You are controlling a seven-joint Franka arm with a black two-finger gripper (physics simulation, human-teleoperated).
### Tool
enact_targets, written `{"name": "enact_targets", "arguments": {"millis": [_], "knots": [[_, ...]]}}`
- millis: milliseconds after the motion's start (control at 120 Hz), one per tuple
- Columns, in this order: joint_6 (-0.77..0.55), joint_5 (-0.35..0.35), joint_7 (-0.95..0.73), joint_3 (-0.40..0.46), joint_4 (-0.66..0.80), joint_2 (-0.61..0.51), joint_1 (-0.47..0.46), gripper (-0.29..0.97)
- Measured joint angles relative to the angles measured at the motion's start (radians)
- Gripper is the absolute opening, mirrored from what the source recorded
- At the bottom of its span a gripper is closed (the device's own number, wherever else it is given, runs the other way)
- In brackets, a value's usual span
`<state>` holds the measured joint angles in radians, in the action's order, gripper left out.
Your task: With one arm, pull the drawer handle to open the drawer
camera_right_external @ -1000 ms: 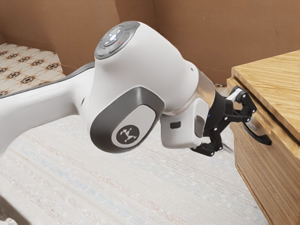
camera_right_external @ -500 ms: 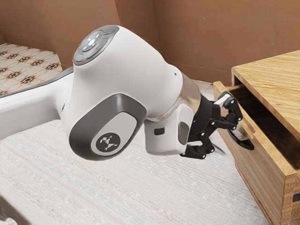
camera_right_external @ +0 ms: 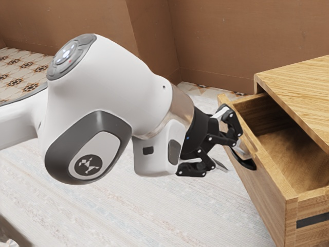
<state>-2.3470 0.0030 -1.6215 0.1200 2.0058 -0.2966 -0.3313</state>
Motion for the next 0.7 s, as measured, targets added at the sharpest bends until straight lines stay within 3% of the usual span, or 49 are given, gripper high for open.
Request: {"name": "enact_targets", "arguments": {"millis": [700], "knots": [[-0.015,0.000,0.003,-0.022,0.137,-0.143,-0.017,0.17]]}}
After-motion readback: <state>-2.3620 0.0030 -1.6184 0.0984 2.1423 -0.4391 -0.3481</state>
